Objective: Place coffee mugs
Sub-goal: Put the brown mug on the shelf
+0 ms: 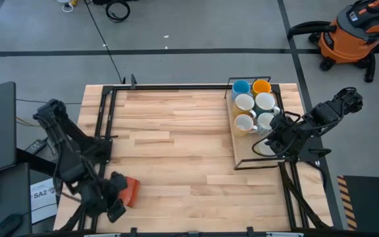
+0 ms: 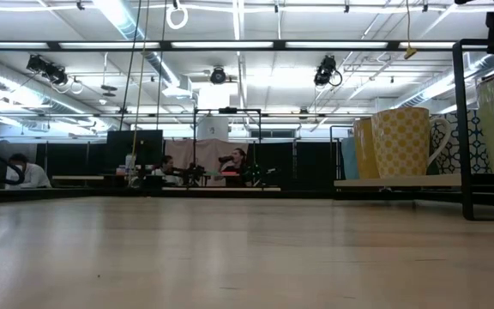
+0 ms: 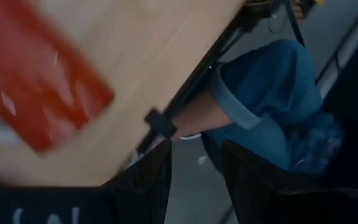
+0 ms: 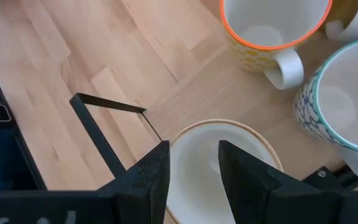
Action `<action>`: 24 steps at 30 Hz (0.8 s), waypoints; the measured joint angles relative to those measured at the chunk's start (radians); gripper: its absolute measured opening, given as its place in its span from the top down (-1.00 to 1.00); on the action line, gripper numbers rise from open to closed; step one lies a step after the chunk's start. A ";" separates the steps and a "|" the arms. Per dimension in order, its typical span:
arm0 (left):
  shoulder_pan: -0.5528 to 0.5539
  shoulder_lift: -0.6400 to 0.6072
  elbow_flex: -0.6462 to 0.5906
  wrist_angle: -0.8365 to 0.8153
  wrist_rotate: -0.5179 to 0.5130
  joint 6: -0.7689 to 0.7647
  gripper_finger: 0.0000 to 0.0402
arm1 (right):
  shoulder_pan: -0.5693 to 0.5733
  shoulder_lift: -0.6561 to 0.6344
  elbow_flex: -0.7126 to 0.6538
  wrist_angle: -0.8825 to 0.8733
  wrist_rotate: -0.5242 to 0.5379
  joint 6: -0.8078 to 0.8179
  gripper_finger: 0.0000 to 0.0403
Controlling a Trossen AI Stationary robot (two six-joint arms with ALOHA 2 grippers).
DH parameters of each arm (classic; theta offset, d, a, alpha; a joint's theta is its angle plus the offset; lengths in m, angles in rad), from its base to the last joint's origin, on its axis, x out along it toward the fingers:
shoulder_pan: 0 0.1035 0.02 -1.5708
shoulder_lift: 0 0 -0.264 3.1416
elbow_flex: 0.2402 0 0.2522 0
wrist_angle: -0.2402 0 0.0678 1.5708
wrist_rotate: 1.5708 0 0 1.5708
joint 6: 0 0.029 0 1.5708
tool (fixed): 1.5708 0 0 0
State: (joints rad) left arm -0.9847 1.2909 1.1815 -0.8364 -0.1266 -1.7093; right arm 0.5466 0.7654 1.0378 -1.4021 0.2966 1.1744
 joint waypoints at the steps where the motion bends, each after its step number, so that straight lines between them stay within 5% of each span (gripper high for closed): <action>1: -0.015 0.010 0.000 0.000 0.000 -0.065 0.28 | 0.000 0.000 0.000 0.005 0.000 0.000 0.30; 9: -0.074 0.144 0.000 0.032 -0.005 -0.354 0.28 | 0.000 0.000 0.000 0.041 0.000 0.000 0.30; 24: -0.074 0.377 -0.001 0.107 -0.008 -0.552 0.28 | 0.000 0.000 0.000 0.093 0.000 0.000 0.30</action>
State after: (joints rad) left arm -1.0588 1.6682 1.1805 -0.7296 -0.1341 -2.2608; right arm 0.5465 0.7654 1.0378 -1.3087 0.2969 1.1744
